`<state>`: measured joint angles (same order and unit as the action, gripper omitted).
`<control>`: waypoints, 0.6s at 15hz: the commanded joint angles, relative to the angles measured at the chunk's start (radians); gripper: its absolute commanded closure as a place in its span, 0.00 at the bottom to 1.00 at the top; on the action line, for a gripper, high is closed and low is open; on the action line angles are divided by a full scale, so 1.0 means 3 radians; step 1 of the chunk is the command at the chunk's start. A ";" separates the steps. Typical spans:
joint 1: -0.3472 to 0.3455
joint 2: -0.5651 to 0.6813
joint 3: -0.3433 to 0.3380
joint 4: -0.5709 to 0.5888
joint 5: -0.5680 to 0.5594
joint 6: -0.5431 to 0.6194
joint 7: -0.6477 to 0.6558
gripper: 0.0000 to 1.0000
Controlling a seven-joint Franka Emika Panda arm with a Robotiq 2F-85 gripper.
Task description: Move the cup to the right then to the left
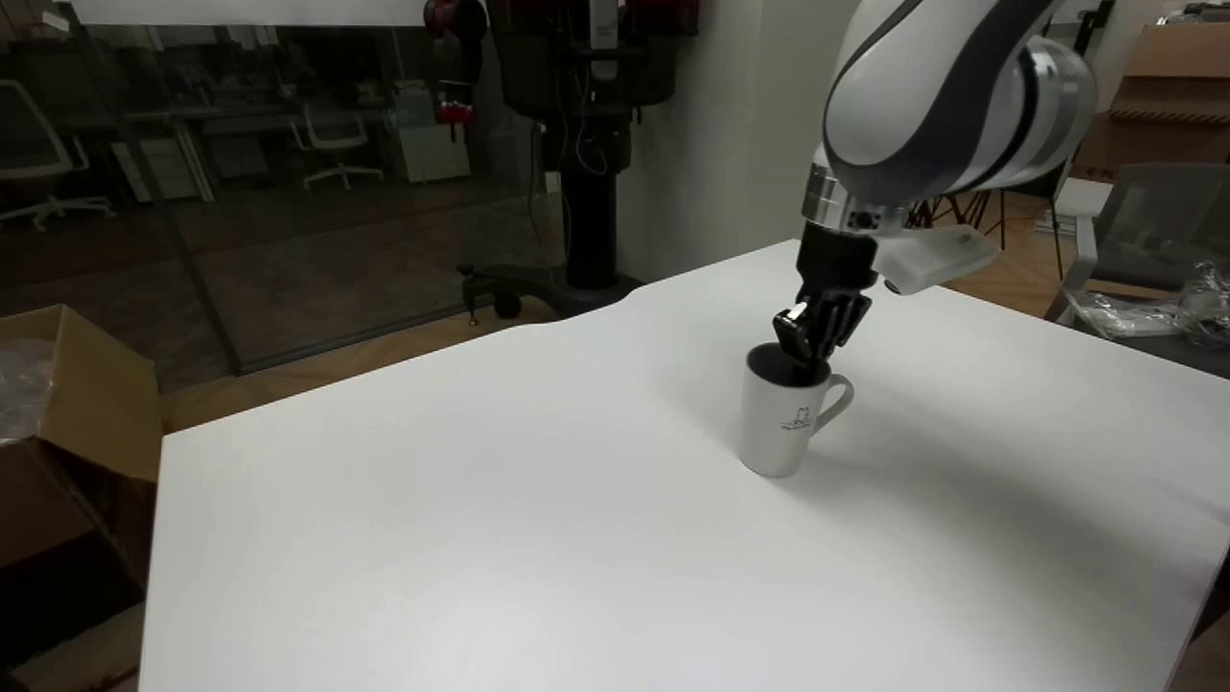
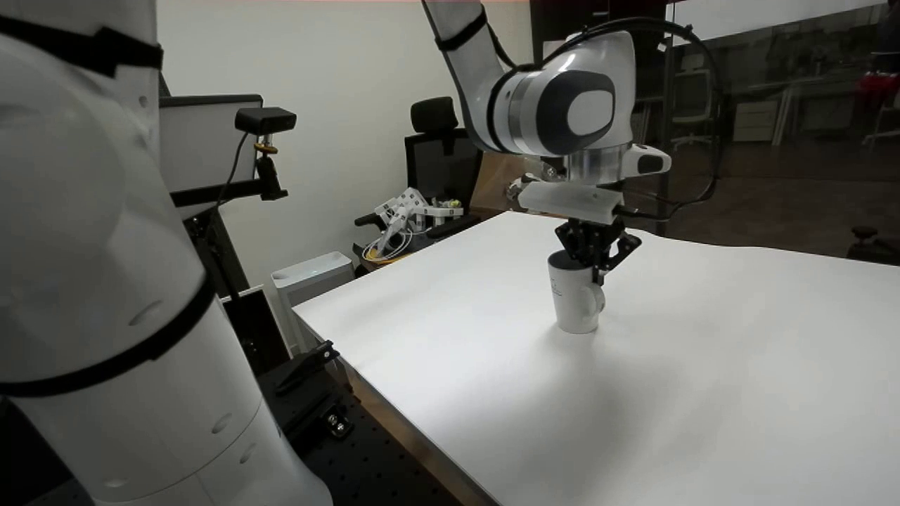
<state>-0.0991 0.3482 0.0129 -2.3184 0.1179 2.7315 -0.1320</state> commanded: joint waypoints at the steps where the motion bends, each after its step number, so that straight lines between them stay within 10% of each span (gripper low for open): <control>1: 0.0067 -0.0492 -0.0104 -0.0738 0.0060 0.0406 0.0412 0.98; 9: 0.0178 -0.0674 -0.0463 -0.1600 0.0110 0.1848 0.0919 0.98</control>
<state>-0.0811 0.1724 -0.0714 -2.7326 0.1416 3.1675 0.0844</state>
